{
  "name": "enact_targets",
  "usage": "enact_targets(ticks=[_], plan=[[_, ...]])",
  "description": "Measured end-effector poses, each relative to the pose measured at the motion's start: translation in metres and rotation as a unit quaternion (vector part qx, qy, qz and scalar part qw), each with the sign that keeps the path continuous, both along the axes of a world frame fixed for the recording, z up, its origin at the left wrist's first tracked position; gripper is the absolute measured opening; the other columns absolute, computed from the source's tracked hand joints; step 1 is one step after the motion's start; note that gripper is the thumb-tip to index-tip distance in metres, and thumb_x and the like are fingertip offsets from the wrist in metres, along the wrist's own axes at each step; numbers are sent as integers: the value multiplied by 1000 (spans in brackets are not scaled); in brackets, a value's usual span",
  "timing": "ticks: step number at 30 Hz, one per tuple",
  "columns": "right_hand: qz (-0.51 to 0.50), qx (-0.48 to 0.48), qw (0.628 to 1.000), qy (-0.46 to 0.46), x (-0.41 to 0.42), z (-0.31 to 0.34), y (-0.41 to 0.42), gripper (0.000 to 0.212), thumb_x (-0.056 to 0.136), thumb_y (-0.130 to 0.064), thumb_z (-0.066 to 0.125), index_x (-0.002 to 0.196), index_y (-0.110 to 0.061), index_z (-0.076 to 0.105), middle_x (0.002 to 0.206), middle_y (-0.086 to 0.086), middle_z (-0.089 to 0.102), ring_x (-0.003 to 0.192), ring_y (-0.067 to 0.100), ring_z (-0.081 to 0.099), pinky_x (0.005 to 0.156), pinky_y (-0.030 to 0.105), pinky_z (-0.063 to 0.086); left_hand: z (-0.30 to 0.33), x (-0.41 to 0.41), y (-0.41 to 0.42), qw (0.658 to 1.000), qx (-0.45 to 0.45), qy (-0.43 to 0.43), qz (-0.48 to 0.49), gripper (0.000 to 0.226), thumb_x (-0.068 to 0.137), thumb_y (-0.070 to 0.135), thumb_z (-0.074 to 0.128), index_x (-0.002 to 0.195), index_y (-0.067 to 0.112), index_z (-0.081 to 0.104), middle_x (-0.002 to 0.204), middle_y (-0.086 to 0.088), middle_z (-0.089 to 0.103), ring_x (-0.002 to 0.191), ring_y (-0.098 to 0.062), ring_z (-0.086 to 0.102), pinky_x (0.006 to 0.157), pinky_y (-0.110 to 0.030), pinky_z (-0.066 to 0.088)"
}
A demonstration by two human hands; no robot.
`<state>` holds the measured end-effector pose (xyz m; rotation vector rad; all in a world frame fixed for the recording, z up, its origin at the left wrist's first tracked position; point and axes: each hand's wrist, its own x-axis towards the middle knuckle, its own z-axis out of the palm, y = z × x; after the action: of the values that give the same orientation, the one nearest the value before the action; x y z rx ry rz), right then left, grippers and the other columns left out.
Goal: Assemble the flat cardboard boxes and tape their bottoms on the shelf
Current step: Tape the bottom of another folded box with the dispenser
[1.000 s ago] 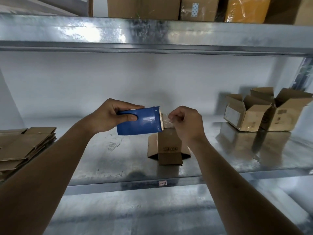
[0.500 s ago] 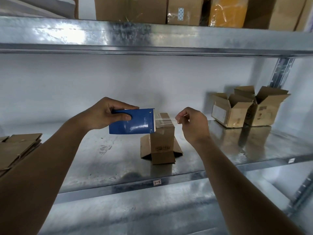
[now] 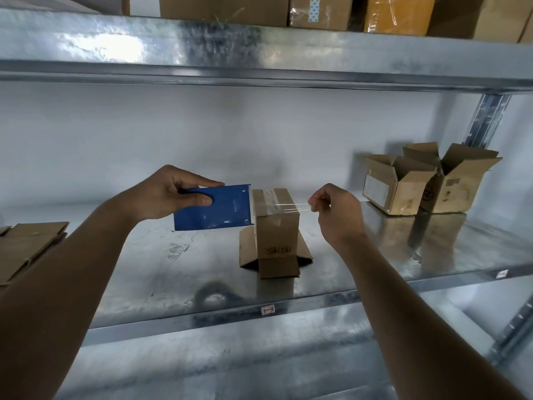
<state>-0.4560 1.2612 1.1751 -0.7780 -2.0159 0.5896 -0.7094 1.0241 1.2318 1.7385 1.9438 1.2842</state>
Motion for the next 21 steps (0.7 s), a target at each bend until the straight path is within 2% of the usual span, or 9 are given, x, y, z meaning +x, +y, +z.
enact_targets(ticks=[4,6,9,13,15,18,21], plan=[[14,-15,1000,-18,9,-2,9,30,98,7,53,91,-15,71,85,-11,71,85,1,65,65,6,40,-2,-7,-6,1000,7,-6,16,42,80,19,75,121,28,73,112,12,78,109,-5,72,93,-18,56],[23,-31,999,-16,8,-4,12,27,99,4,55,91,-15,72,85,-11,72,84,0,65,61,4,40,-3,-9,-5,1000,2,-7,11,43,80,18,75,123,25,73,111,10,78,108,-6,72,93,-17,55],[35,-71,997,-14,6,-9,13,24,101,-1,59,89,-18,71,84,-8,73,77,1,63,52,7,42,-4,-11,-3,1000,-3,-11,4,43,81,18,75,123,25,73,110,10,78,108,-6,72,91,-15,54],[41,-100,994,-6,6,-16,14,22,101,-1,58,92,-16,72,87,-3,75,58,1,57,43,11,36,-9,-14,-1,1000,-12,-11,8,41,84,14,76,123,25,73,110,10,79,107,-6,73,90,-14,54],[51,-116,992,7,5,-19,14,15,99,-6,64,93,-16,74,85,-3,76,55,-4,57,47,11,36,-15,-17,-1,1000,-15,-26,4,42,84,14,76,123,28,75,113,6,78,110,-10,73,94,-20,56],[73,-170,982,40,0,-27,12,12,95,-7,71,89,-17,76,84,-2,78,67,3,65,63,20,44,-25,-19,0,999,-20,-40,2,41,82,18,77,118,39,76,115,5,78,111,-14,73,97,-30,58],[96,-227,965,85,-9,-41,10,8,92,-6,76,90,-14,77,86,-2,79,80,12,74,73,22,51,-35,-17,4,999,-22,-44,0,41,82,20,77,116,42,75,115,6,78,109,-13,73,93,-29,60]])
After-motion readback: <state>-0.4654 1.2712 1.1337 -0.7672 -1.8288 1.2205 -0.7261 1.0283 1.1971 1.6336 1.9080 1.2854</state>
